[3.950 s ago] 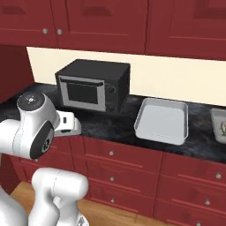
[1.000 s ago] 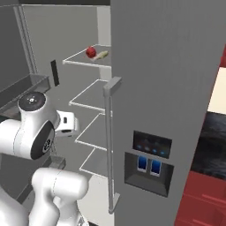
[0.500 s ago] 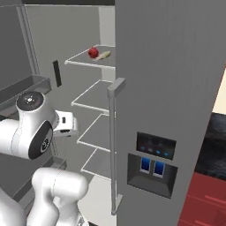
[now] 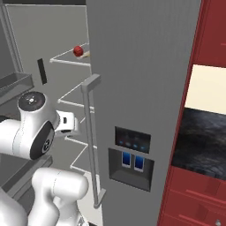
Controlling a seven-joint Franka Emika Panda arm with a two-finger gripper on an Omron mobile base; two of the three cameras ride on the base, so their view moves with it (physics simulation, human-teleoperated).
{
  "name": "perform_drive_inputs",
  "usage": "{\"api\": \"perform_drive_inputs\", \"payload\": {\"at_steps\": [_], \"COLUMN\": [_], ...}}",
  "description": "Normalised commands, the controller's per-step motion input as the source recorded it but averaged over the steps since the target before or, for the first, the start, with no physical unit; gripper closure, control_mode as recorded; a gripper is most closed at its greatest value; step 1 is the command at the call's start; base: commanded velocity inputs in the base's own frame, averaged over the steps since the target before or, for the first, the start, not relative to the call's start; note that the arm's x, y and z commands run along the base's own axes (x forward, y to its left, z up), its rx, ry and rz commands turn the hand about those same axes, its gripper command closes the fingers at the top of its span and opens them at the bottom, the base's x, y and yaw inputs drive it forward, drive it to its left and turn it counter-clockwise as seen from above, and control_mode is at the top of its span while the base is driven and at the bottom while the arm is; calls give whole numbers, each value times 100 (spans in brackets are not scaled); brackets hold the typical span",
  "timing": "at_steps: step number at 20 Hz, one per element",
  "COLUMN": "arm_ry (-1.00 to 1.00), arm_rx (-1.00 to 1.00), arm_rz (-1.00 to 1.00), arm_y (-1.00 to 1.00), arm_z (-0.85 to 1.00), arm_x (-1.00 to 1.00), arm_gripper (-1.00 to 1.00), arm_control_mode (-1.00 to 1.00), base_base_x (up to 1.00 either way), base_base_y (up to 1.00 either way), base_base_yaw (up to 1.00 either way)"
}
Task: Place one bell pepper and one fish in each tupperware on the nearby counter, to pack two identical lunches.
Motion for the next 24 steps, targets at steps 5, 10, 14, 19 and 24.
{"api": "perform_drive_inputs", "payload": {"at_steps": [5,10,14,19,24], "arm_ry": [-1,-13,-19,-46,-35], "arm_rx": [0,0,0,12,19], "arm_rz": [0,-8,-21,-26,-22], "arm_y": [20,29,31,7,0], "arm_z": [8,54,67,45,44], "arm_x": [21,45,43,56,30], "arm_gripper": [-100,-100,-100,-100,-100], "arm_control_mode": [-100,-100,-100,-100,-100], "base_base_x": [8,0,0,0,0], "base_base_y": [5,0,0,0,0], "base_base_yaw": [0,0,0,0,0]}}
